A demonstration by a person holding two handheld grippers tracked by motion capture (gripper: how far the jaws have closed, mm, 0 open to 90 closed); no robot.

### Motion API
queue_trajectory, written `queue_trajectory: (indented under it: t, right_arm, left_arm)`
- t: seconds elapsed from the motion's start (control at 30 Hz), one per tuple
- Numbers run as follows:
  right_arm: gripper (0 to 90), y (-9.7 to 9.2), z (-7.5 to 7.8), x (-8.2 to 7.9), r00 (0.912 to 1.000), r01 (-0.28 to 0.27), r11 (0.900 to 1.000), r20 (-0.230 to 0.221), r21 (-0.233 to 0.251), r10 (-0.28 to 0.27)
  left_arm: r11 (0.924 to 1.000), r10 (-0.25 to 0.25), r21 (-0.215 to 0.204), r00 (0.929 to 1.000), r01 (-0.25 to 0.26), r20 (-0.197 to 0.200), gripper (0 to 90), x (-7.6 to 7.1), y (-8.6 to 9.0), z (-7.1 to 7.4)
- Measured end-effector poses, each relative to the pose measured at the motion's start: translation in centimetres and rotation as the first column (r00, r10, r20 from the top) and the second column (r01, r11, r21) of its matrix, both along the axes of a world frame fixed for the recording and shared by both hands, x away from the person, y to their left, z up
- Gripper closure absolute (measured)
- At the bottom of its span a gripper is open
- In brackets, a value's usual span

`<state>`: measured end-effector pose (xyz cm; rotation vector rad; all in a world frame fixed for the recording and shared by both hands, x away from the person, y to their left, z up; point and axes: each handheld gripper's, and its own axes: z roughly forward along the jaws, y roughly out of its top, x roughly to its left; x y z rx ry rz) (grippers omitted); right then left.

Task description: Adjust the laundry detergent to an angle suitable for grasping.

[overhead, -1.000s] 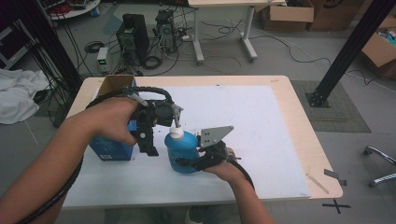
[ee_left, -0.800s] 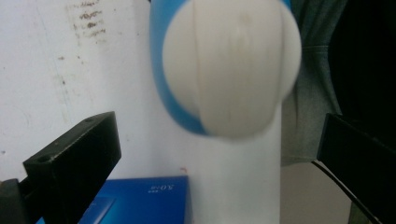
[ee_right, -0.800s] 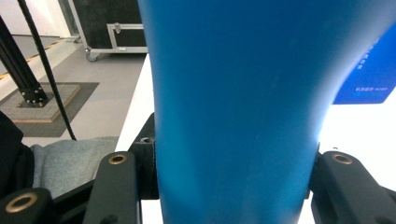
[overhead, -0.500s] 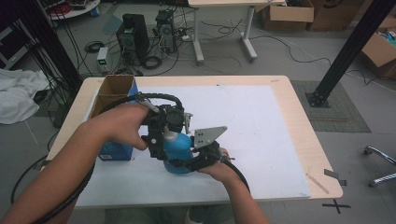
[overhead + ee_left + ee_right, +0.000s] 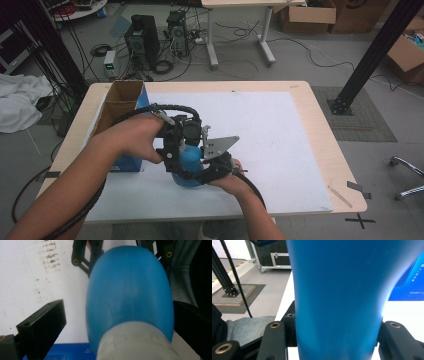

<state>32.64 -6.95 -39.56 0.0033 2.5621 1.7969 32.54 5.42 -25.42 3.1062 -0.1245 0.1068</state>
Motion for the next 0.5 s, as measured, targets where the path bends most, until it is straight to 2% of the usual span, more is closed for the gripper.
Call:
queue_trajectory:
  t: [0.07,0.33,0.5]
  right_arm:
    - [45.8,-0.01,-0.02,0.01,1.0,0.001,1.0,-0.001,0.005,-0.001]
    - [45.9,-0.14,0.01,0.0,0.9999,0.006,0.9999,-0.01,0.009,-0.006]
    - [45.9,-0.14,0.0,0.07,1.0,0.006,0.9999,-0.007,0.014,-0.006]
  left_arm:
    - [1.0,-0.002,0.0,1.0,0.002,0.008,4.5,-0.03,-0.1,0.02]
    - [0.9999,-0.008,0.012,1.0,0.008,-0.003,11.1,-0.05,-0.31,-0.19]
    - [0.9999,-0.006,0.015,1.0,0.006,0.004,14.6,-0.05,-0.4,-0.26]
